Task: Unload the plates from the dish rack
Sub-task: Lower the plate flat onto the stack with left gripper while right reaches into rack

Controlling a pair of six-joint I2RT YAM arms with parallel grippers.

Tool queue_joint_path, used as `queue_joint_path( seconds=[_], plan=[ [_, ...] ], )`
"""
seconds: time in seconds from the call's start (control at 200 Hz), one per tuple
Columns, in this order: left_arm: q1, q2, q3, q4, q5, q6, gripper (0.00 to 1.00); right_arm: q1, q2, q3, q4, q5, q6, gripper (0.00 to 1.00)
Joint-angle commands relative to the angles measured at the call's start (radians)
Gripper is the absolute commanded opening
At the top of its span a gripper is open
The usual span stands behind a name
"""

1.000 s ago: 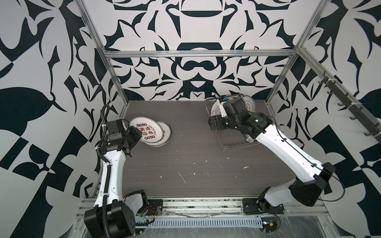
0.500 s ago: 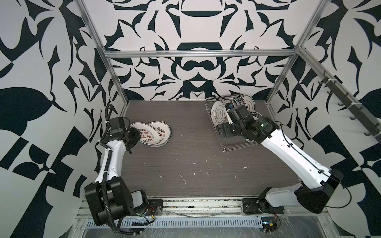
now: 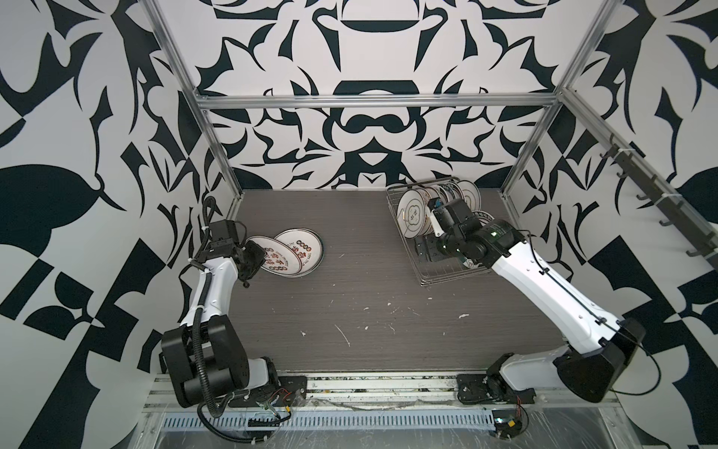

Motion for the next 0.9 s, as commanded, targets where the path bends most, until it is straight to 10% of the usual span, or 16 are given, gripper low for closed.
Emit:
queue_joint_path(
  seconds=[0.0, 0.895],
  plan=[
    [0.004, 0.010, 0.011, 0.023, -0.002, -0.013, 0.05, -0.007, -0.022, -0.018, 0.014, -0.035, -0.015, 0.99],
    [0.004, 0.105, -0.087, 0.147, 0.042, -0.044, 0.34, -0.019, -0.072, -0.071, 0.026, -0.084, -0.032, 0.99]
  ],
)
